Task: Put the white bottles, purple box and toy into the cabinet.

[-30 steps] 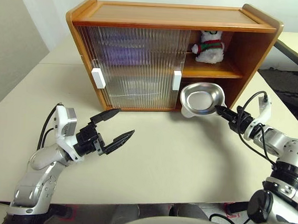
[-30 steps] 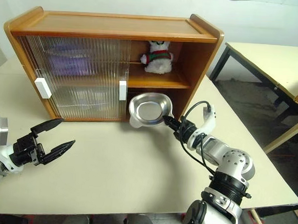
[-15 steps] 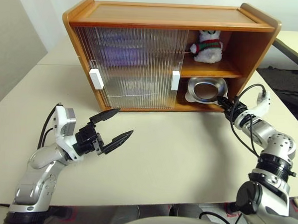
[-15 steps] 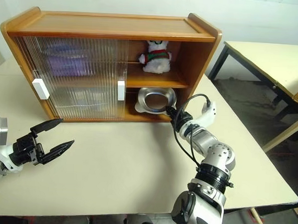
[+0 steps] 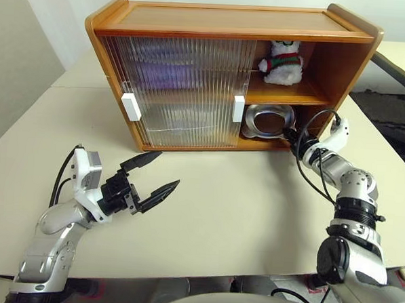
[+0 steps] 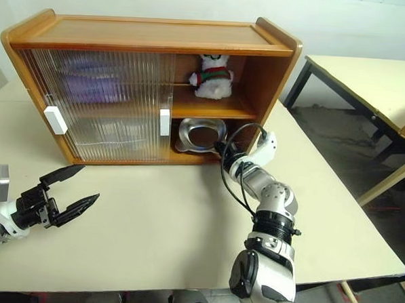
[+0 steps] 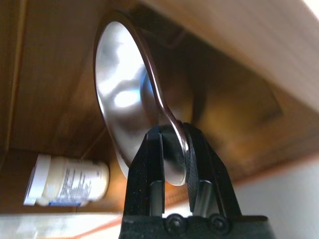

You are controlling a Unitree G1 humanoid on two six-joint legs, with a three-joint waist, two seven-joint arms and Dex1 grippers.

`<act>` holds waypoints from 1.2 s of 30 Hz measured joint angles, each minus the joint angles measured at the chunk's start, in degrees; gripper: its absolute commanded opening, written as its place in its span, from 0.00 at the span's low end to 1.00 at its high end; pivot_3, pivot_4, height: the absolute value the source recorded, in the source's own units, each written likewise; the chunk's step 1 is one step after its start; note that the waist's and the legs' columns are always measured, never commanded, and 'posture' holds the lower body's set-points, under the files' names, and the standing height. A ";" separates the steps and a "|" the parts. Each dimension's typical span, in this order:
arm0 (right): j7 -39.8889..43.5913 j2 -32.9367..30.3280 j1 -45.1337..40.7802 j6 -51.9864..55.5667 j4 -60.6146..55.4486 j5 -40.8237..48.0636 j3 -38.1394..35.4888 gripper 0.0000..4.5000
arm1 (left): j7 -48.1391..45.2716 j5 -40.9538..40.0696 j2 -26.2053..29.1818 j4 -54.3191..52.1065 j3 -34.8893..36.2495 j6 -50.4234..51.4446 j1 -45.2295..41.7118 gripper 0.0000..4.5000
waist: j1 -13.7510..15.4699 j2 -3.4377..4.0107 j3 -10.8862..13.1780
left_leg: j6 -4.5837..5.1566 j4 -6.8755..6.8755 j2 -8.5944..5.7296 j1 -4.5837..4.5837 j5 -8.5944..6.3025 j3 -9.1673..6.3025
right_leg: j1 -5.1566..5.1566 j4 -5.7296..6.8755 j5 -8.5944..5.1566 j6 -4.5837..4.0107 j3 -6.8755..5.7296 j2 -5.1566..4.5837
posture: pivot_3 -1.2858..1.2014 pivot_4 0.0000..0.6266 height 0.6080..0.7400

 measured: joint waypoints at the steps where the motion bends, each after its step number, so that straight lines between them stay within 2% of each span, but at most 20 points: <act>1: 0.25 -0.15 -0.40 -0.69 0.52 -0.21 0.13 0.07 | 0.02 0.01 0.00 0.00 0.00 -0.03 0.00 1.00 | 0.00 0.00 0.00 | 0.00 0.00 0.00 0.00 0.00 0.00 | 0.00 0.00 0.00 0.00 0.00 0.00 | 0.52 0.00 1.00; 2: 0.53 -0.42 -0.79 -1.34 1.19 -0.53 0.40 0.24 | 0.05 0.02 0.00 0.01 0.00 -0.06 -0.02 1.00 | 0.00 0.00 0.00 | 0.00 0.00 0.00 -0.03 0.00 0.00 | 0.02 0.00 0.00 0.00 0.00 0.00 | 0.52 0.00 1.00; 4: 1.05 -0.53 -1.07 -1.83 1.99 -0.69 0.69 0.35 | 0.07 0.03 0.00 0.03 0.00 -0.11 -0.08 1.00 | -0.01 0.00 0.00 | 0.00 0.00 0.00 -0.03 0.00 0.00 | 0.03 0.00 0.01 -0.01 0.00 0.00 | 0.52 0.00 1.00; 7: 1.54 -0.62 -1.23 -2.62 2.80 -0.84 0.78 0.57 | 0.07 0.06 0.01 0.24 0.00 -0.14 -0.31 1.00 | -0.03 0.01 -0.01 | 0.00 0.00 0.00 -0.08 0.00 0.00 | 0.10 0.01 0.03 -0.03 0.00 0.00 | 0.51 0.00 1.00; 12: 1.60 -0.69 -1.24 -2.84 2.84 -0.84 0.77 0.99 | 0.08 0.09 0.01 0.68 -0.01 -0.14 -0.81 1.00 | -0.04 0.01 -0.01 | -0.01 0.01 0.01 -0.08 0.00 0.00 | 0.09 0.00 0.03 -0.02 0.00 0.00 | 0.51 0.00 1.00; 18: 3.51 -2.75 0.76 0.71 -1.33 -0.71 2.64 0.99 | 0.12 0.13 0.02 0.67 -0.09 -0.11 -1.34 1.00 | -0.03 0.01 -0.01 | -0.02 0.01 0.01 -0.10 0.01 0.01 | 0.13 -0.01 0.03 -0.02 -0.01 0.00 | 0.52 0.00 1.00; 22: 8.99 -9.14 9.39 10.38 -12.00 -0.22 9.23 0.99 | 0.15 0.09 0.20 0.66 0.10 -0.09 -0.75 1.00 | 0.34 -0.03 -0.03 | -0.08 0.06 -0.03 -0.07 0.01 0.01 | 0.35 -0.03 -0.09 0.12 -0.02 -0.01 | 0.52 0.00 1.00; 25: 14.81 -13.10 14.21 13.25 -19.66 -0.22 14.46 0.99 | 0.18 0.07 0.25 0.65 0.05 -0.08 -0.48 1.00 | 0.19 -0.03 -0.03 | -0.09 0.09 -0.06 -0.03 0.01 0.07 | 0.40 -0.02 -0.12 0.17 0.03 -0.01 | 0.51 0.00 1.00; 28: 21.67 -15.43 16.21 13.55 -26.41 0.55 18.41 0.85 | 0.25 0.07 0.25 0.65 0.01 -0.08 -0.42 1.00 | -0.29 -0.03 -0.03 | -0.09 0.10 -0.06 0.05 0.01 0.18 | 0.44 -0.02 -0.37 0.62 0.06 0.03 | 0.51 0.00 1.00; 31: 27.69 -16.55 16.36 14.90 -33.16 2.77 22.61 0.60 | 0.51 0.07 0.25 0.64 -0.03 0.02 -0.83 1.00 | -0.42 -0.11 -0.08 | -0.10 0.11 -0.06 0.17 0.06 0.20 | 0.54 -0.01 -0.40 0.56 0.06 0.09 | 0.51 0.00 1.00; 33: 28.40 -15.36 15.65 15.11 -34.75 2.92 24.78 0.43 | 0.68 0.05 0.25 0.62 -0.06 0.12 -1.12 1.00 | -0.38 -0.17 -0.11 | -0.10 0.17 -0.05 0.25 0.06 0.19 | 0.51 -0.01 -0.62 0.12 0.06 0.08 | 0.51 0.00 1.00; 36: 28.32 -12.68 13.43 15.06 -35.63 2.89 26.91 0.20 | 0.83 0.03 0.29 0.59 -0.09 0.48 -1.49 1.00 | -0.39 -0.17 -0.10 | -0.10 0.21 -0.05 0.30 0.06 0.17 | 0.41 -0.02 -0.59 0.07 0.08 0.07 | 0.51 0.00 1.00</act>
